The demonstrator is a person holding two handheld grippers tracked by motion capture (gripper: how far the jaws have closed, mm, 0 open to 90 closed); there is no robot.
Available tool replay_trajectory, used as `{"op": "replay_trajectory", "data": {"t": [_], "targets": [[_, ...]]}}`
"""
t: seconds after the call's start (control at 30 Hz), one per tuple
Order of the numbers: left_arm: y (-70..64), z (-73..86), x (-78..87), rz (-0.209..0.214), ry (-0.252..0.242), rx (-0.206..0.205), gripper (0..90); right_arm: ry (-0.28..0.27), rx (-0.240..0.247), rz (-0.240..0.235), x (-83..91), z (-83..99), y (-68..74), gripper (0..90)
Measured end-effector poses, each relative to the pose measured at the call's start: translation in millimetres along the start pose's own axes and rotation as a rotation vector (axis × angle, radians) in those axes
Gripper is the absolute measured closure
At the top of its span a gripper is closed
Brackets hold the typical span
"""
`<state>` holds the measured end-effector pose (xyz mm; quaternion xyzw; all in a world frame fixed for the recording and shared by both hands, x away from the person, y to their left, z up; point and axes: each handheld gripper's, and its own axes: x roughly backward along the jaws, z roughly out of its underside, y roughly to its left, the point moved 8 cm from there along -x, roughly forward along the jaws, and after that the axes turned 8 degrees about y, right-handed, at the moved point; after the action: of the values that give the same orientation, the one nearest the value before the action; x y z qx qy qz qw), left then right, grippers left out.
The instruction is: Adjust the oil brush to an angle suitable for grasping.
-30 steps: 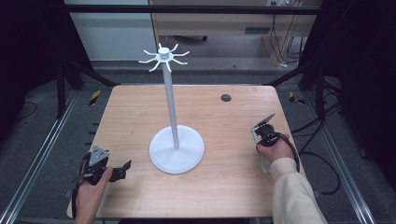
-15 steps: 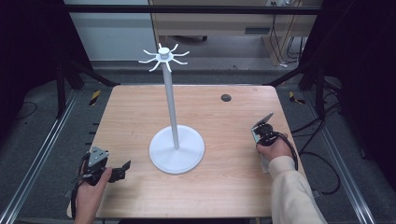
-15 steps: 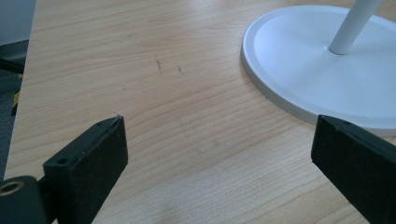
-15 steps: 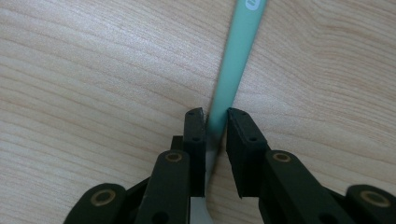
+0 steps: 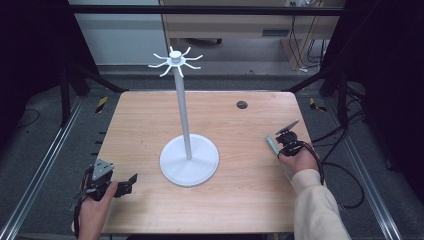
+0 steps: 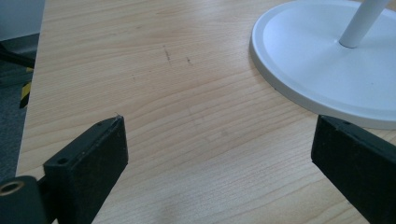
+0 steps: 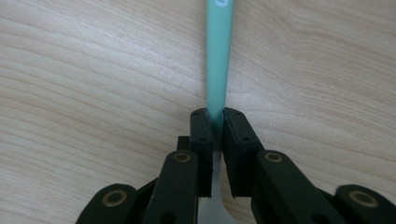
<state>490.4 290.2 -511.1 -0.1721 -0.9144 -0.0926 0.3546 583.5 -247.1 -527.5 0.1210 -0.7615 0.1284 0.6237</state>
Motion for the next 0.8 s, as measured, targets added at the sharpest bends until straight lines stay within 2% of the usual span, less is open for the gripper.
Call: {"op": "replay_trajectory", "data": {"t": [0.1,0.13,0.17,0.2,0.23,0.3,0.33,0.37,0.5,0.57,0.63,0.67,0.7,0.8], "targets": [[2.4,0.6,-0.5,-0.005,0.003,0.002,3.3,-0.058,0.010,-0.022,11.1,-2.9,4.0,83.2],[3.0,1.3,-1.9,-0.004,0.004,0.010,3.3,-0.104,0.017,-0.046,21.0,-5.6,9.0,83.2],[3.0,1.3,-1.9,-0.004,0.004,0.010,3.3,-0.104,0.017,-0.046,21.0,-5.6,9.0,83.2],[3.4,1.9,-2.3,-0.006,0.006,0.013,3.3,-0.152,0.021,-0.071,32.1,-8.7,16.2,83.2],[3.6,2.1,-2.6,-0.005,0.005,0.015,3.3,-0.152,0.021,-0.071,32.1,-8.7,16.2,83.2],[4.5,3.0,-2.3,-0.006,0.006,0.018,3.3,-0.209,0.036,-0.092,42.6,-13.3,24.2,83.2],[5.6,3.7,-2.2,-0.008,0.009,0.019,3.3,-0.257,0.049,-0.112,52.1,-17.5,32.4,83.2],[5.6,3.7,-2.2,-0.008,0.009,0.019,3.3,-0.257,0.049,-0.112,52.1,-17.5,32.4,83.2],[5.3,2.9,-3.0,-0.003,0.001,0.025,3.3,-0.345,0.084,-0.142,68.1,-26.4,48.2,83.2],[4.8,3.8,-3.4,-0.005,0.004,0.010,3.3,-0.406,0.101,-0.185,78.6,-36.0,59.3,83.2],[3.6,4.5,-3.7,0.000,-0.002,0.020,3.3,-0.424,0.100,-0.196,81.7,-39.8,62.3,83.2],[3.9,4.8,-3.4,0.002,-0.004,0.018,3.3,-0.470,0.111,-0.220,87.2,-47.8,69.3,83.2],[4.3,5.1,-3.6,0.000,-0.005,0.018,3.3,-0.470,0.111,-0.220,87.2,-47.8,69.3,83.2],[5.9,6.2,-4.8,-0.007,-0.011,0.029,3.3,-0.523,0.122,-0.249,93.4,-55.0,78.9,83.2]]}}
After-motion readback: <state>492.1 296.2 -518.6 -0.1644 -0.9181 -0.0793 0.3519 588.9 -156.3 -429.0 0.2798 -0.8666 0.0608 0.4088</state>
